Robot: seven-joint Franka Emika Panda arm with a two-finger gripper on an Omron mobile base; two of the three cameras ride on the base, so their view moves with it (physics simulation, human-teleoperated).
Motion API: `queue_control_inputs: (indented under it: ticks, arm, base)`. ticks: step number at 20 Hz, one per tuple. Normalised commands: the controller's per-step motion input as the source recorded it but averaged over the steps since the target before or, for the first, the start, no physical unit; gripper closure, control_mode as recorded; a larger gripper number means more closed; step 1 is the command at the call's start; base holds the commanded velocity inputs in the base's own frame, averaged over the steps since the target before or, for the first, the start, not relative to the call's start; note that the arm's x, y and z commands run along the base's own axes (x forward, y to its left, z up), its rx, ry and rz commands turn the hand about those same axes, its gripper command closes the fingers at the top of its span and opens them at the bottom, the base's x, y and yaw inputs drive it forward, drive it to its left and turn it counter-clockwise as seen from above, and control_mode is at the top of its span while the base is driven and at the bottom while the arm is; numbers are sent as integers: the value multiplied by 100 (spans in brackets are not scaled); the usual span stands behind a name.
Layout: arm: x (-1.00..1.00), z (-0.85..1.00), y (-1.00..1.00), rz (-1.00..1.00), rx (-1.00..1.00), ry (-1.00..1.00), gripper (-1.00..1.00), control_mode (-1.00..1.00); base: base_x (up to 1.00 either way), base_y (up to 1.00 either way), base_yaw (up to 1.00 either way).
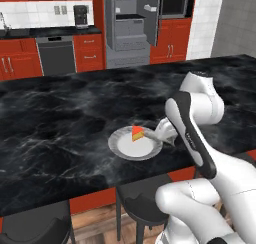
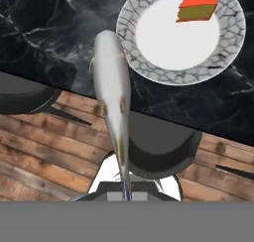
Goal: Take the cheese, fish, and lime from the fridge and place them on the plate on the dining counter to create an appetizer plate.
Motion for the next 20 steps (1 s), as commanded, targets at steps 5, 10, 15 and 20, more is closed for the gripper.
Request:
queue_control_inputs:
  ticks: [5,10,15,20]
  arm:
    - [82,-56,31,14,-1,3,100,-100]
    - [95,-47,8,10,0,5,100,-100]
    - [84,-54,0,7,0,6,100,-100]
    - [84,-63,5,7,0,7,100,-100]
  base:
    - [0,0,0]
    - [0,0,0]
    - [0,0,0]
    - [0,0,0]
